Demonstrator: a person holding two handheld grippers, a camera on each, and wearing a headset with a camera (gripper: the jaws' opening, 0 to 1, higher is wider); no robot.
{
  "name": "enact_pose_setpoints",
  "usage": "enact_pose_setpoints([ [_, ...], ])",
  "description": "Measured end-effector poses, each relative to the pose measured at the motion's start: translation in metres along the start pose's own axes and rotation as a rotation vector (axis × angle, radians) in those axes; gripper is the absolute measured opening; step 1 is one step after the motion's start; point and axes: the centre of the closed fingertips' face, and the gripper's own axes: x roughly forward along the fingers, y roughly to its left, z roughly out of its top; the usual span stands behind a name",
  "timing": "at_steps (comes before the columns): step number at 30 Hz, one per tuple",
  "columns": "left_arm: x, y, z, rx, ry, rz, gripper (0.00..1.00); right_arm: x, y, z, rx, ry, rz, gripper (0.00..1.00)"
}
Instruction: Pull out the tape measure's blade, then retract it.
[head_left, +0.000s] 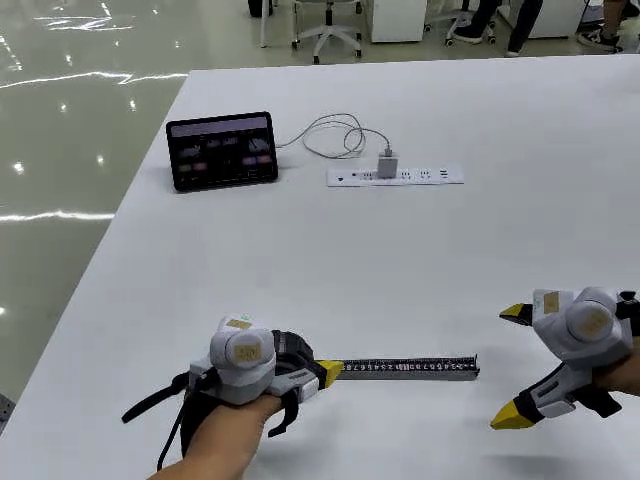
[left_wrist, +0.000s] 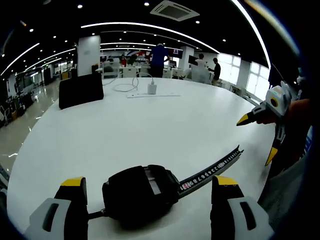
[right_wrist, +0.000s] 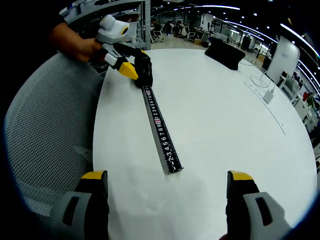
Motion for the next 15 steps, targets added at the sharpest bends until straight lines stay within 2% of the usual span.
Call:
enact_pose_setpoints([
  [2, 0.001, 0.001, -0.001, -0.016, 0.002, -0.004, 1.0, 0.003, -0.005, 0.001, -0.013, 0.006, 0.007, 0.93],
  [7, 0.002, -0.001, -0.002, -0.001, -0.007, -0.01, 1.0, 0.009, -0.009, 0.0, -0.034, 0.019, 0.026, 0.89],
  [15, 0.005, -0.006, -0.003, 0.0, -0.006, -0.032, 1.0, 0.021, -0.004, -0.005, -0.094, 0.049, 0.078, 0.67],
])
